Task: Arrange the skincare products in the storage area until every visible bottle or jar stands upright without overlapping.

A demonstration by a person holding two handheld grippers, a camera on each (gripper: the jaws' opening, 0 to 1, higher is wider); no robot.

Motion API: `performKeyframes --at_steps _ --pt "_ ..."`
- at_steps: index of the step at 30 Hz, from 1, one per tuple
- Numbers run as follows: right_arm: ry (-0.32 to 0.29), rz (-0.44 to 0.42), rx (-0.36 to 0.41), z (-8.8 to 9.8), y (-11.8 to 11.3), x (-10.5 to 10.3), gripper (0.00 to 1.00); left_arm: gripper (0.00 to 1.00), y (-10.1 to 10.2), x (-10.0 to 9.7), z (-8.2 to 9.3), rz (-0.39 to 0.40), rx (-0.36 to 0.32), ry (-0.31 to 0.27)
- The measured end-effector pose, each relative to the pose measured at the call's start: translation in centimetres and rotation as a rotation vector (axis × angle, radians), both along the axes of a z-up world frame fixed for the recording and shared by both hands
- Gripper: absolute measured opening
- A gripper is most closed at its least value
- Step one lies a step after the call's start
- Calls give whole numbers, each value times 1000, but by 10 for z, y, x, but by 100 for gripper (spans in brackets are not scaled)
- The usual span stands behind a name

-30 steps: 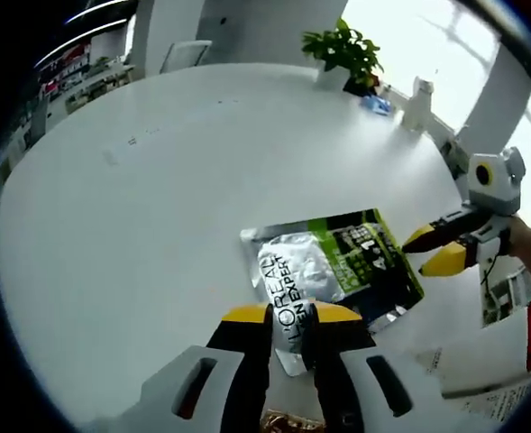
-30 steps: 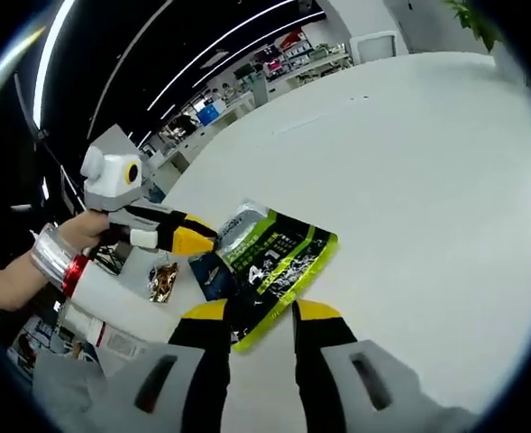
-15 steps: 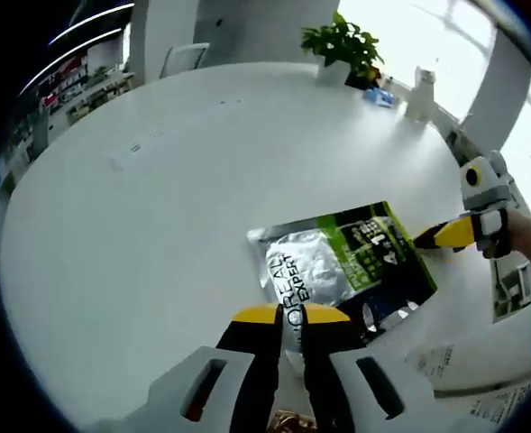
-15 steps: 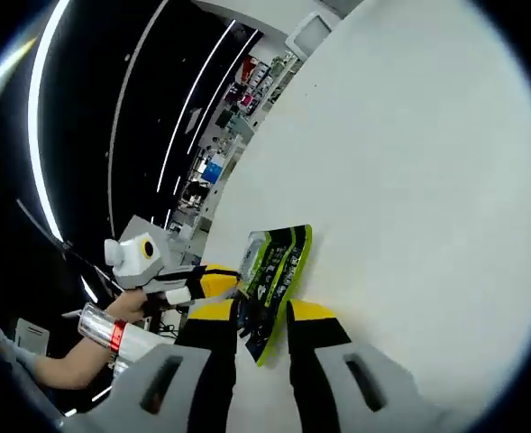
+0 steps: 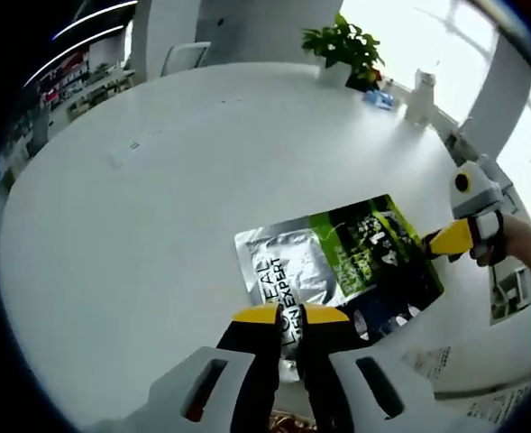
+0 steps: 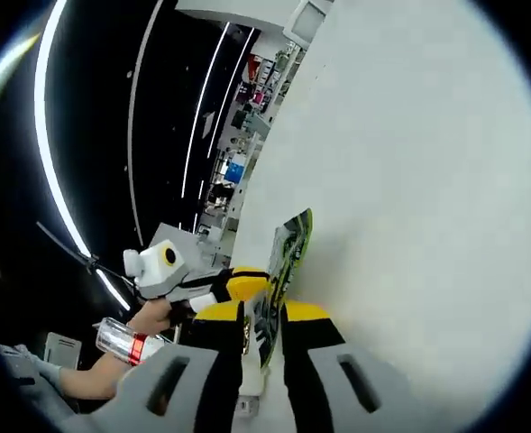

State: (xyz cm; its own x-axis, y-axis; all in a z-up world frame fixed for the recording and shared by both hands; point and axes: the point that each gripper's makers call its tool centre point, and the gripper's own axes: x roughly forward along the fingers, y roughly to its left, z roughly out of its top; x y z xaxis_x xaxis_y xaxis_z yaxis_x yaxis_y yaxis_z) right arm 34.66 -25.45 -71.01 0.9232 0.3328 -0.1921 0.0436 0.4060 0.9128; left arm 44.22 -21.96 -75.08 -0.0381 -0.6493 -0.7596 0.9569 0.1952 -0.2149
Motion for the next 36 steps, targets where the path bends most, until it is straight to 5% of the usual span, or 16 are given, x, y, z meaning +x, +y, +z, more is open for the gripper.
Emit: performKeyframes --at_steps 18,27,36 --pt "81 28 -39 -19 0 14 3 3 0 0 0 12 -18 5" --pt "69 15 -48 -18 0 14 1 22 4 -1 6 -7 -53 22" --pt "11 -3 -61 -1 -6 17 1 30 13 6 39 22 -114 11"
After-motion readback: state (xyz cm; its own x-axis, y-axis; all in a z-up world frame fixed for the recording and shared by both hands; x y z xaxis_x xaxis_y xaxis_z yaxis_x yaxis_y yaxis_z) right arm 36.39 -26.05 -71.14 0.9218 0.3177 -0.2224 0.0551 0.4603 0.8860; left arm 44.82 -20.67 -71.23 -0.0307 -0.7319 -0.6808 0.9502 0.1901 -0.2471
